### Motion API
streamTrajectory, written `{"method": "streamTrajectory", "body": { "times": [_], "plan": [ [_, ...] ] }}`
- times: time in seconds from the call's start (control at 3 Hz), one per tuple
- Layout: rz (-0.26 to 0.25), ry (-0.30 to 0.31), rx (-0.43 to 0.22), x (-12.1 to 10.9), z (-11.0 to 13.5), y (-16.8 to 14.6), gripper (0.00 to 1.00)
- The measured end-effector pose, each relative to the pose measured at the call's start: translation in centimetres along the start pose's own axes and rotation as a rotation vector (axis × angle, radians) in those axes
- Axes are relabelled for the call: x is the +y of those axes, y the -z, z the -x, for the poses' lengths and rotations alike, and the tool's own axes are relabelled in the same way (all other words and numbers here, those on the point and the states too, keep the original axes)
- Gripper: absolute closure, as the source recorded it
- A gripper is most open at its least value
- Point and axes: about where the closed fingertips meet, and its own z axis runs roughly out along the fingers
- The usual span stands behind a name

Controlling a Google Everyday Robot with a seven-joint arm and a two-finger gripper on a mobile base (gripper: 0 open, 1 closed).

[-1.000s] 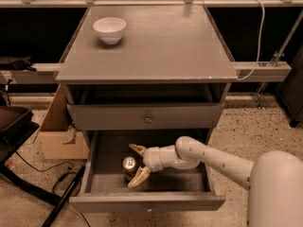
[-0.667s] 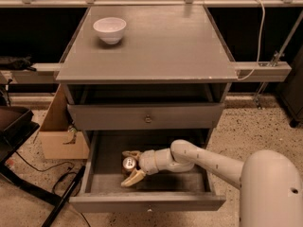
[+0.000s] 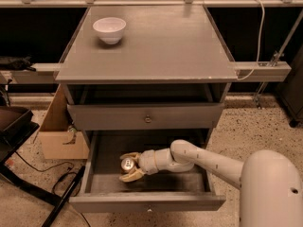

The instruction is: Pick orange can from middle drawer and place on counter

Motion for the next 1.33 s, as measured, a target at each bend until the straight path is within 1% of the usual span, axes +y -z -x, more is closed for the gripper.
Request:
{"method": "streamTrajectory", "body": {
  "times": [0.33,0.67,1.0,1.33],
  "plan": [
    [-0.006,-0.021,-0.016,1.8,2.6,1.5,0.88],
    [-0.035,-0.05,-0.031,5.6,9.0,5.9,1.0],
    [-0.043,-0.09,-0.051,10.8,16.1,11.4,1.0],
    [-0.081,-0.105,-0.062,13.3,23.6,17.7,1.0]
  ]
}}
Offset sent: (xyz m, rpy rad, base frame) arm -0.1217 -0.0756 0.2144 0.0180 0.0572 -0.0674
